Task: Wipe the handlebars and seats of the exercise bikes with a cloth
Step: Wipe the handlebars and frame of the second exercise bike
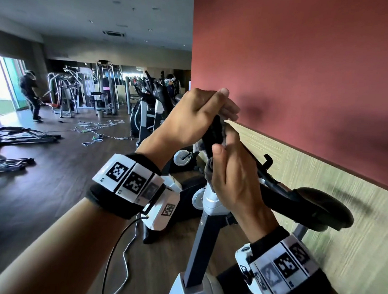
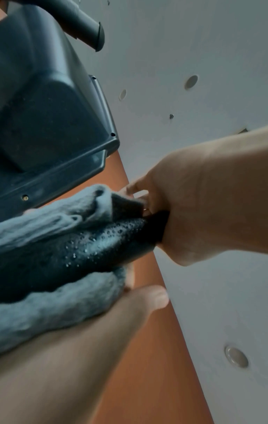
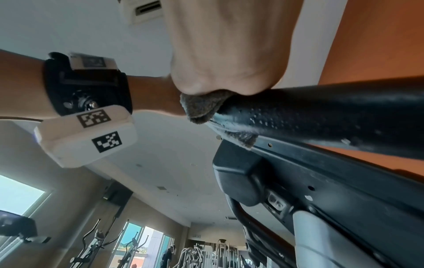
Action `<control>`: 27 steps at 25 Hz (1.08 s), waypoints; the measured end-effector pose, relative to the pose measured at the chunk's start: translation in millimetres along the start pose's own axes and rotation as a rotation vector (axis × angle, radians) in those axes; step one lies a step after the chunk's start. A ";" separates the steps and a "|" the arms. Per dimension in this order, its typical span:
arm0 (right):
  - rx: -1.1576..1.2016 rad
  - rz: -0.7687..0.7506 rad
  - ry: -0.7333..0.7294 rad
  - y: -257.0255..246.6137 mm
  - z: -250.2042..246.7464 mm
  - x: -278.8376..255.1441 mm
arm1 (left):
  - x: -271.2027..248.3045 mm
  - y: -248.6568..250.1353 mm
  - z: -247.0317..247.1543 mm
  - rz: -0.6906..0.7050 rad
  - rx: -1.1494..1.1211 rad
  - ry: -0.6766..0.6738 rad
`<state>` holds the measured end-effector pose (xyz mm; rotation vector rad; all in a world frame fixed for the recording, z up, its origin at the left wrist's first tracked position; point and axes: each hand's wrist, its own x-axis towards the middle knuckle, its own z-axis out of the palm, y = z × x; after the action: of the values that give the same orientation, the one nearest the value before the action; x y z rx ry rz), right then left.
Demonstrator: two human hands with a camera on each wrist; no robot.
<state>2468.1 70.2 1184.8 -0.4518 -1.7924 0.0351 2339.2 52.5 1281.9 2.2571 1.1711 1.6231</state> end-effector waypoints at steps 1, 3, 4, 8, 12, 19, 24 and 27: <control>-0.043 0.004 -0.007 0.8 -2.0 -4.3 | -0.6 0.4 1.3 0.000 0.001 0.004; -0.054 0.010 -0.012 -0.2 -1.9 0.0 | -1.6 0.2 1.8 -0.005 0.013 0.022; -0.017 0.019 -0.013 -2.0 -0.5 6.9 | -1.3 -0.5 2.3 -0.006 0.006 0.026; 0.039 0.035 -0.024 -5.6 2.5 15.5 | -1.0 1.2 3.4 -0.015 -0.022 0.020; -0.203 -0.010 -0.019 -0.3 -5.1 -9.3 | -0.1 4.4 2.8 -0.035 0.026 0.017; 0.004 0.052 0.000 -11.4 5.0 22.1 | 0.4 1.5 -1.0 -0.041 -0.024 -0.017; -0.050 0.073 -0.003 -4.1 -3.1 -1.4 | -1.9 0.9 1.2 -0.019 0.026 0.014; -0.042 0.068 -0.025 -6.3 -3.2 10.9 | -1.9 1.2 2.2 -0.019 -0.003 0.016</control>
<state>2467.1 67.1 1197.4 -0.5443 -1.8046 0.0502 2341.5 51.2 1280.1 2.2282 1.1887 1.6380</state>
